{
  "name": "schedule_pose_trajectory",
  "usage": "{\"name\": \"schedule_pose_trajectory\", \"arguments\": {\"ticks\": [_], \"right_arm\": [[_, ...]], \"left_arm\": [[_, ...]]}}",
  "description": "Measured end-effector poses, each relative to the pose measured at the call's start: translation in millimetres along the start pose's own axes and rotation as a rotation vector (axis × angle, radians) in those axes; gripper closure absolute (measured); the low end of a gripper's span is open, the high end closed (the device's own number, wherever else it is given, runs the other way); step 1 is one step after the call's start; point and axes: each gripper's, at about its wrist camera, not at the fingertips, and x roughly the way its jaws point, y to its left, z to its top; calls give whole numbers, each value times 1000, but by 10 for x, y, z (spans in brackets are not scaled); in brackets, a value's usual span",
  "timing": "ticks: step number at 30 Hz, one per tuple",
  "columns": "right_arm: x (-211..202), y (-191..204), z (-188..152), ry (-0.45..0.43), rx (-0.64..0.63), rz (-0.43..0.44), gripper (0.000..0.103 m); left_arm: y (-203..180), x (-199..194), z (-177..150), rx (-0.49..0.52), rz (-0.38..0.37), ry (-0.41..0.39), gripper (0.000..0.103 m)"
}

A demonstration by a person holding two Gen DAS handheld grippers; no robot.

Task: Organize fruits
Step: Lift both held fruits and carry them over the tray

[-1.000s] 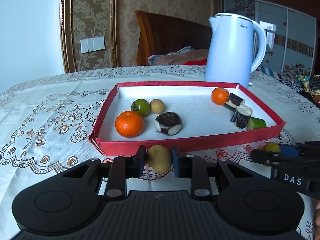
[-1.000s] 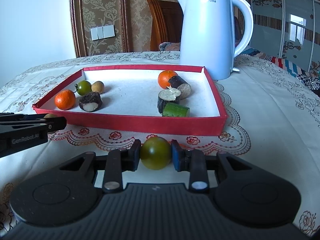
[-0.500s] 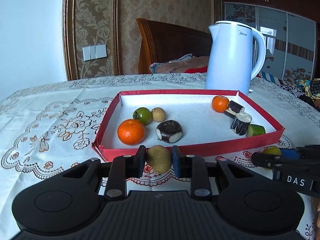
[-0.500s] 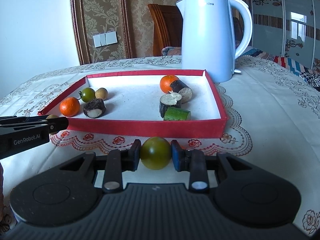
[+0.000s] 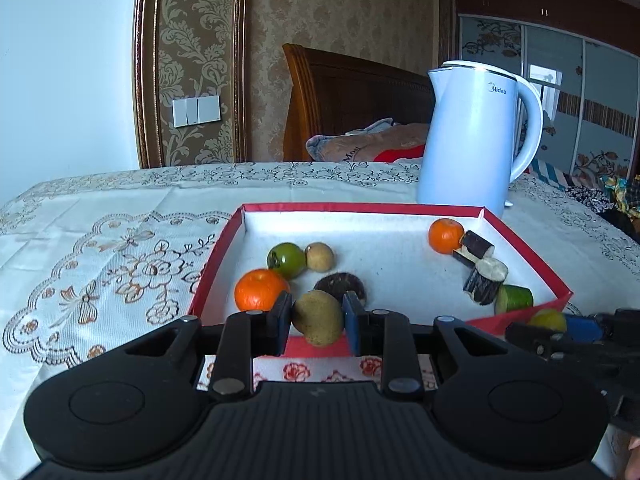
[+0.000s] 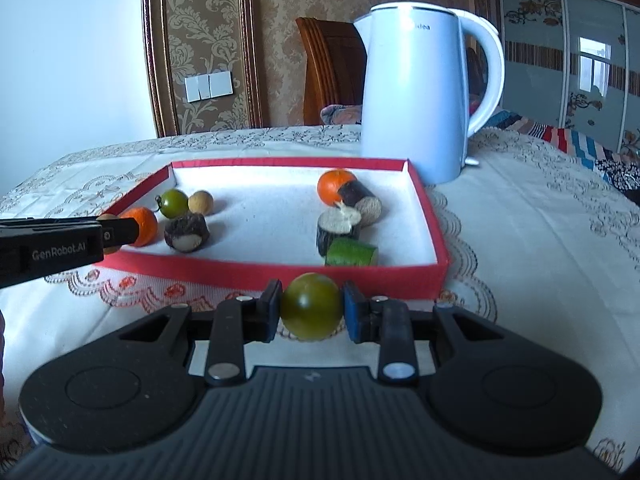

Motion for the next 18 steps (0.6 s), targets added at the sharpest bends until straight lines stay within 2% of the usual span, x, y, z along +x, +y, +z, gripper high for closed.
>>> {"name": "schedule_pose_trajectory", "arguments": {"ticks": [8, 18], "right_arm": [[74, 2, 295, -56, -25, -34, 73], [449, 139, 436, -33, -56, -41, 73]], "left_arm": [[-75, 223, 151, 0, 23, 15, 76], [13, 539, 210, -42, 55, 72, 76]]}}
